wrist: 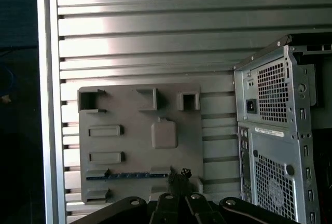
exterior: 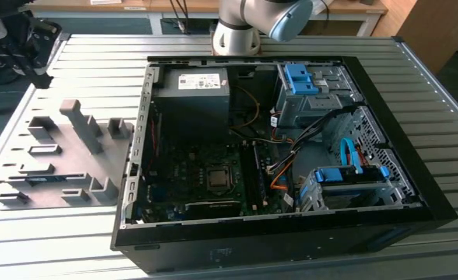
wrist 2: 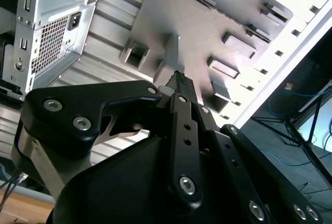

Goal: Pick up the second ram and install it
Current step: 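Reach for the second ram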

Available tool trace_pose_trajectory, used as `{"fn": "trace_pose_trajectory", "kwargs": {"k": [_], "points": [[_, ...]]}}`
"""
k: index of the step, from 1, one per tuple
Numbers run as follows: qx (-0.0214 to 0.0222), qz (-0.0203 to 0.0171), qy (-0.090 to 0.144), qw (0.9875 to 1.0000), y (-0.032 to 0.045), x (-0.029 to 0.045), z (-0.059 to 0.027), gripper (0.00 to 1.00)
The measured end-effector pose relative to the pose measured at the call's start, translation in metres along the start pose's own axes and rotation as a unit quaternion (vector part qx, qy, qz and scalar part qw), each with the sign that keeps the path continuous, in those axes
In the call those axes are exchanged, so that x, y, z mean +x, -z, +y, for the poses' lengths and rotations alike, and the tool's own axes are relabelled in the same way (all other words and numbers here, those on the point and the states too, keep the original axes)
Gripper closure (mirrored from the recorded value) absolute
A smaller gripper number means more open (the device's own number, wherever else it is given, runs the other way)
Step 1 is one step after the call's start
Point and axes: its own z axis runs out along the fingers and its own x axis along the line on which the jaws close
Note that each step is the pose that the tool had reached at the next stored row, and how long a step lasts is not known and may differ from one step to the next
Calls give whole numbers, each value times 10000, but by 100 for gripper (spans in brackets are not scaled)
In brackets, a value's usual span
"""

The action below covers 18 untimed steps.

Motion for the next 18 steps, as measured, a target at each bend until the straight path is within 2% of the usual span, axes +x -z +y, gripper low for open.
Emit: {"fn": "trace_pose_trajectory", "kwargs": {"k": [18], "points": [[0, 0, 0, 10000, -83, 131, -204, 90]]}}
